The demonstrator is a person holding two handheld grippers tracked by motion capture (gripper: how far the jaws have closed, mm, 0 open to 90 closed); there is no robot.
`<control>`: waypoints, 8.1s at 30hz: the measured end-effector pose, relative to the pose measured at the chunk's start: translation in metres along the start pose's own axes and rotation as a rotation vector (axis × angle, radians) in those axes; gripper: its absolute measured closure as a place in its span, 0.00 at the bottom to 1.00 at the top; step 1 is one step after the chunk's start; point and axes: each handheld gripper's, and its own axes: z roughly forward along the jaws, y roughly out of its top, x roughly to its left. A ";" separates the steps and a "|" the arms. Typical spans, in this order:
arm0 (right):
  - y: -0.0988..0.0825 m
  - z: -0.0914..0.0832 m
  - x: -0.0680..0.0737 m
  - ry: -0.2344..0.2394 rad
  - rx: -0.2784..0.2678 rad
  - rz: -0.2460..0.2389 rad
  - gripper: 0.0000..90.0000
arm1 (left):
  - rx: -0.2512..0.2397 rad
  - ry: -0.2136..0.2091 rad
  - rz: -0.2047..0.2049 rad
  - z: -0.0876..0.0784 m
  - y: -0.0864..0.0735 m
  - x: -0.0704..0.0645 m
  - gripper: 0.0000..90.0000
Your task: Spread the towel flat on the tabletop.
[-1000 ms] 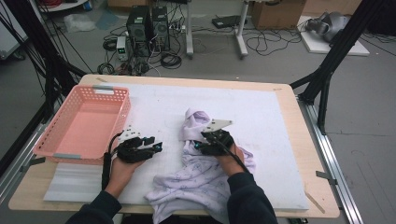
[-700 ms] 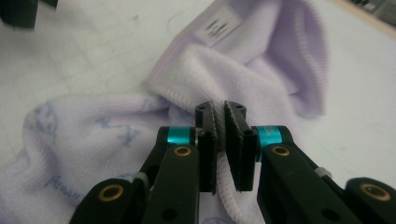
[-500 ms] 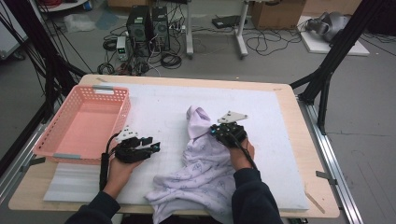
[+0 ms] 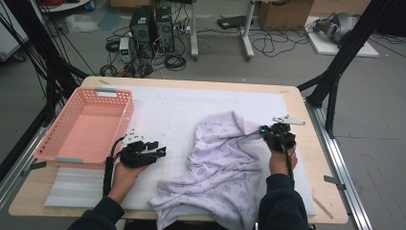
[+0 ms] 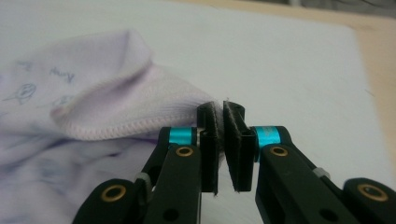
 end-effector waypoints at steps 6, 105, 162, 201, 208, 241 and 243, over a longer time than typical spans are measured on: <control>-0.023 -0.004 -0.026 -0.088 0.052 0.080 0.81 | 0.004 -0.018 -0.008 0.009 0.004 -0.001 0.56; -0.058 -0.053 0.008 0.275 0.134 -0.250 0.64 | 0.009 0.111 -0.048 0.039 0.037 0.018 0.50; -0.019 -0.002 -0.013 0.084 0.028 -0.100 0.66 | 0.068 0.030 -0.002 0.101 0.061 -0.010 0.71; -0.042 -0.017 0.001 0.196 0.004 -0.097 0.66 | 0.043 0.117 -0.077 0.053 0.048 0.026 0.94; -0.045 -0.004 0.021 0.309 0.060 -0.131 0.55 | -0.060 0.199 -0.194 0.033 0.042 0.044 0.94; -0.046 -0.011 0.022 0.346 0.253 -0.179 0.92 | -0.008 0.148 -0.167 0.029 0.034 0.040 0.79; -0.049 -0.020 0.017 0.340 0.274 -0.179 0.92 | -0.023 0.159 -0.185 0.028 0.034 0.043 0.68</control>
